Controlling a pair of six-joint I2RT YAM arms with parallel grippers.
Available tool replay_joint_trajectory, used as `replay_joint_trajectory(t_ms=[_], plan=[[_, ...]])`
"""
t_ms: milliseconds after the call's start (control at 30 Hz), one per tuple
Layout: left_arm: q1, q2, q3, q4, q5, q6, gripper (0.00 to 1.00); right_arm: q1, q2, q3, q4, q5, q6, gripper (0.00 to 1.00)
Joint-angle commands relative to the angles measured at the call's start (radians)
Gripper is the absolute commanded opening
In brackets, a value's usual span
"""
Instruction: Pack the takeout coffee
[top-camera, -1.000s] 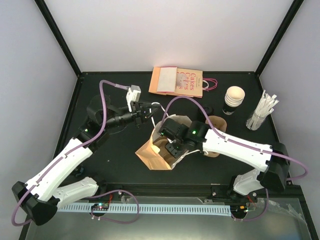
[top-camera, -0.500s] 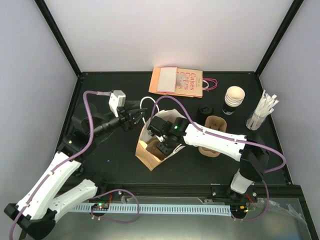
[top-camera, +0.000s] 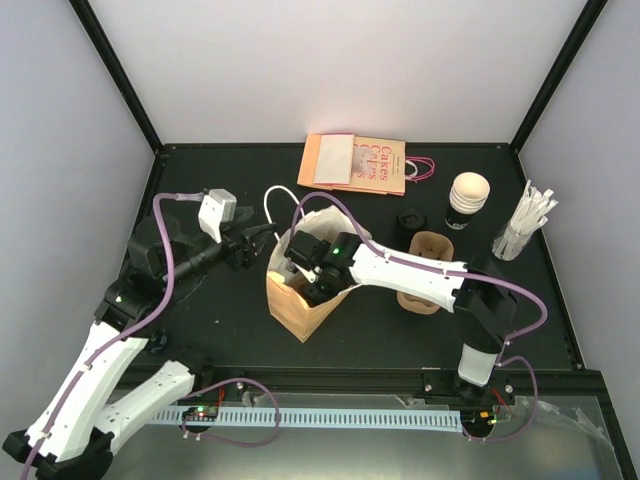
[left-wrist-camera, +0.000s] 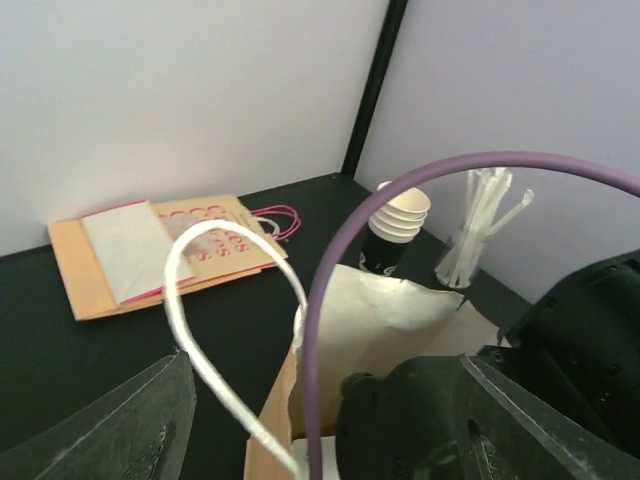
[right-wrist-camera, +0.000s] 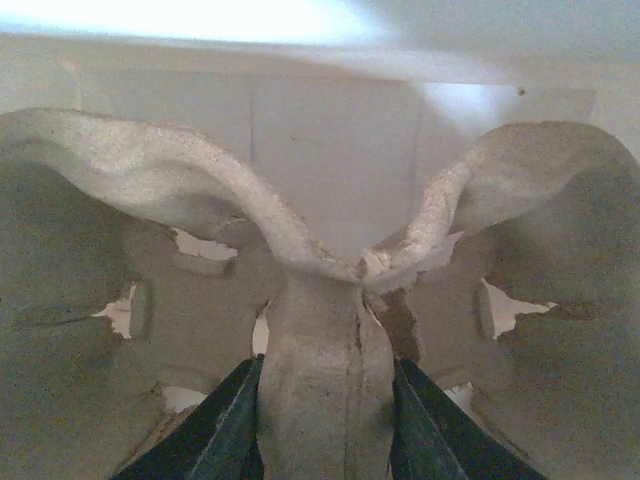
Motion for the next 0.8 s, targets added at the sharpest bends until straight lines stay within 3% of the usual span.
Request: replay_joint_trajectory(t_ms=[0, 133, 300, 467, 667, 767], plan=[[0.083, 0.000, 0.052, -0.051, 0.083, -0.073, 0.72, -0.008, 0.037, 0.005, -0.001, -0.022, -0.018, 0.35], [0.186, 0.029, 0.040, -0.099, 0.121, -0.066, 0.73, -0.008, 0.053, -0.014, 0.016, -0.035, -0.016, 0.35], [0.192, 0.044, 0.023, -0.085, 0.240, -0.027, 0.71, -0.009, 0.067, -0.033, 0.030, -0.050, -0.020, 0.35], [0.191, 0.079, 0.040, -0.159, 0.247, 0.047, 0.69, -0.011, 0.091, -0.029, 0.032, -0.068, -0.026, 0.35], [0.191, 0.140, 0.050, -0.199, 0.267, 0.070, 0.55, -0.012, 0.109, -0.039, 0.044, -0.085, -0.028, 0.35], [0.191, 0.163, 0.052, -0.193, 0.285, 0.065, 0.53, -0.013, 0.113, -0.046, 0.050, -0.088, -0.026, 0.35]])
